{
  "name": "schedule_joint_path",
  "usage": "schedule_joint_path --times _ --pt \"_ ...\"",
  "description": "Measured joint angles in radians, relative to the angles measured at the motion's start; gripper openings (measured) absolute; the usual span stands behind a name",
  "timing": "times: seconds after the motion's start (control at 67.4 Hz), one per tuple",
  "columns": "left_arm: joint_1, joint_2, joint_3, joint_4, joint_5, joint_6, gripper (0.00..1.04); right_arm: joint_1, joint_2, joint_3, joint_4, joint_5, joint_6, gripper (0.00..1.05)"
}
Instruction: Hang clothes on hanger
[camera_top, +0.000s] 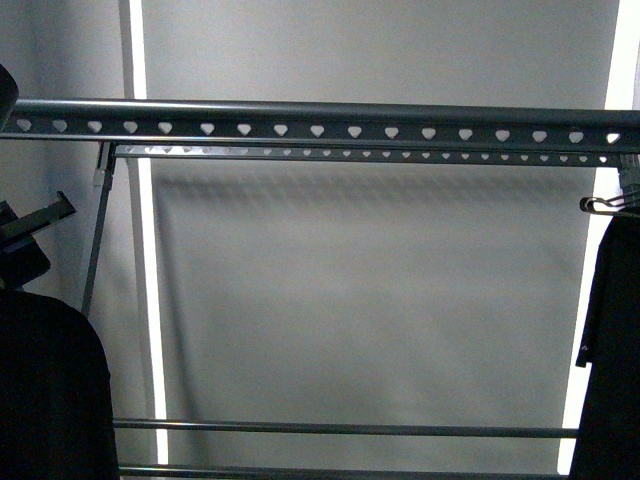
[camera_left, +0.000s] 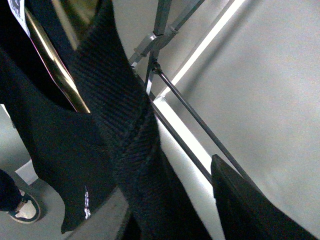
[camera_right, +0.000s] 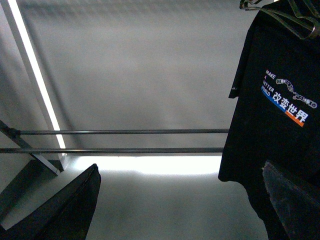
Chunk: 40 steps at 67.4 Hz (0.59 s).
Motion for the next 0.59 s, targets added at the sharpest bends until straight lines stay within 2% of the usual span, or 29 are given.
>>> schedule_joint_path --times 0.223,0.594 --pt "0.003 -0.012 -0.033 0.044 0.05 -0.027 0.04 0.0 0.0 0.0 0.0 0.0 0.0 0.97" --pt "-0.029 -0.188 -0.13 0.089 0.154 0.071 0.04 0.0 0.0 0.0 0.0 0.0 0.0 0.97"
